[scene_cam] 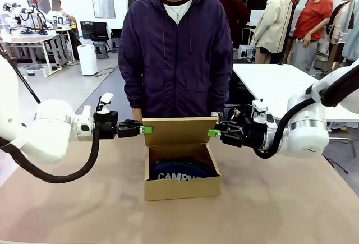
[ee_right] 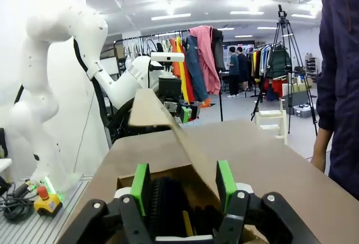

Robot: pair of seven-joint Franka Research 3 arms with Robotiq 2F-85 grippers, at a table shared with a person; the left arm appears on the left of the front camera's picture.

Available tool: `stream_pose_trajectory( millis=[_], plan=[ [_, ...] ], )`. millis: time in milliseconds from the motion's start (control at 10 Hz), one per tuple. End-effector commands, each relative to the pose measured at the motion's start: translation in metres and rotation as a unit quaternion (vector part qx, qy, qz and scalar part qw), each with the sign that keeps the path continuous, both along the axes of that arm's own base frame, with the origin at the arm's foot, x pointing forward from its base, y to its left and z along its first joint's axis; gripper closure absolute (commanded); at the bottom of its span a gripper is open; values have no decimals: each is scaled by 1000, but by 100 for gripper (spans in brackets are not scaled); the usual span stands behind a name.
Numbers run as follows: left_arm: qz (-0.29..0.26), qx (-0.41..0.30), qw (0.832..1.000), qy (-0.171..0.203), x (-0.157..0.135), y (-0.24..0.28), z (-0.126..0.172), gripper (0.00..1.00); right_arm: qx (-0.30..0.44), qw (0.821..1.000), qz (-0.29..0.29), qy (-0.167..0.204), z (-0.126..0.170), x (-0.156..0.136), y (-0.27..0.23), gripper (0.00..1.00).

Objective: Pack the items into the box.
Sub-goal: Close the Mailer Box.

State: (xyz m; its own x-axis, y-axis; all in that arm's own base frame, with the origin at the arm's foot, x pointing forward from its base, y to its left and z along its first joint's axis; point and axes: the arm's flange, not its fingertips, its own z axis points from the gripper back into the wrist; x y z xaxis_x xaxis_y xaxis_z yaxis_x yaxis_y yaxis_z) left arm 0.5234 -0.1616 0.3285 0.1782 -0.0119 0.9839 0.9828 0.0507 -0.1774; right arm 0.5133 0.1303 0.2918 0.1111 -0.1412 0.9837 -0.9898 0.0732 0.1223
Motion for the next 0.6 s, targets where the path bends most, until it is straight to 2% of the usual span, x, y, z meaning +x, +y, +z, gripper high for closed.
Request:
stream_pose_trajectory(
  millis=[0,300,400,500],
  plan=[
    [-18,-7,999,-31,-11,4,-3,57,-26,999,-9,-28,-6,-9,11,36],
    [-20,5,999,-29,-12,0,-11,57,-41,998,-14,-37,-10,-14,12,36],
    [-26,9,999,-26,-13,-1,-12,12,-44,998,-9,-37,-9,-15,11,36],
    [-39,12,999,-25,-15,0,-12,0,-44,998,-4,-34,-8,-15,8,0]
  ],
)
